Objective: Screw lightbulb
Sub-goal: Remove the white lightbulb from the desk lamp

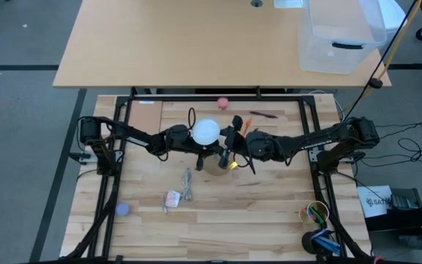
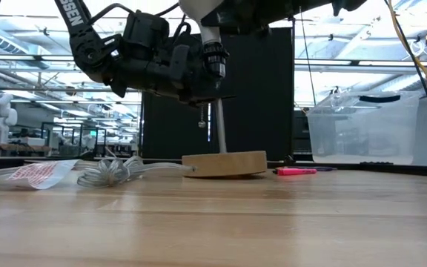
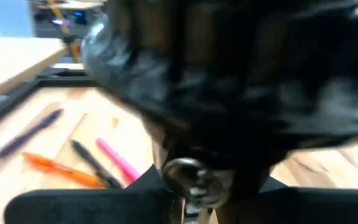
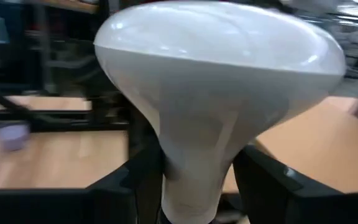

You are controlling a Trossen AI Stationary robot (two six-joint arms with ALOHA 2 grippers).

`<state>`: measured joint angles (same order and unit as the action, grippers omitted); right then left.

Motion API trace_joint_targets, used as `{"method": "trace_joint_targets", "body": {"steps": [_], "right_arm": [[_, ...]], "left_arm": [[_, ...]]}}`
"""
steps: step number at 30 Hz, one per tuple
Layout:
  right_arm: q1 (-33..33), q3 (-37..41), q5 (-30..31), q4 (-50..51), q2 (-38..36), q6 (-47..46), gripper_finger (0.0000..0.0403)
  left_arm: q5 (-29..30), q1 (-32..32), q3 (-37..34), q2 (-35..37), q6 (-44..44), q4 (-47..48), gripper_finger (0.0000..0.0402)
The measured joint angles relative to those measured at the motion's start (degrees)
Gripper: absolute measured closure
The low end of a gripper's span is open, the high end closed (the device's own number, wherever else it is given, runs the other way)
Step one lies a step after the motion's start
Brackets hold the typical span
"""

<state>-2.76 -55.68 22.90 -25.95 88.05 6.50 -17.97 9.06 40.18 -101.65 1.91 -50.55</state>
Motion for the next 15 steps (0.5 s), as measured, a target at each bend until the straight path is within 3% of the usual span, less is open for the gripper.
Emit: {"method": "trace_joint_targets", "body": {"steps": [4,7,15], "right_arm": [[1.81,-0.07,-8.18,0.67,0.0,1.16,0.0232],[2.88,-0.09,-10.25,2.18,-0.72,1.44,0.0231],[1.44,0.02,-9.67,10.82,-5.52,-0.47,0.0188]], "left_arm": [[-5.02,0.44,0.0,-0.02,1.44,0.82,0.0372],[-5.88,0.46,0.08,-0.03,1.28,0.93,0.0372],[-7.0,0.59,0.26,-0.13,-0.25,1.98,0.0372]]}}
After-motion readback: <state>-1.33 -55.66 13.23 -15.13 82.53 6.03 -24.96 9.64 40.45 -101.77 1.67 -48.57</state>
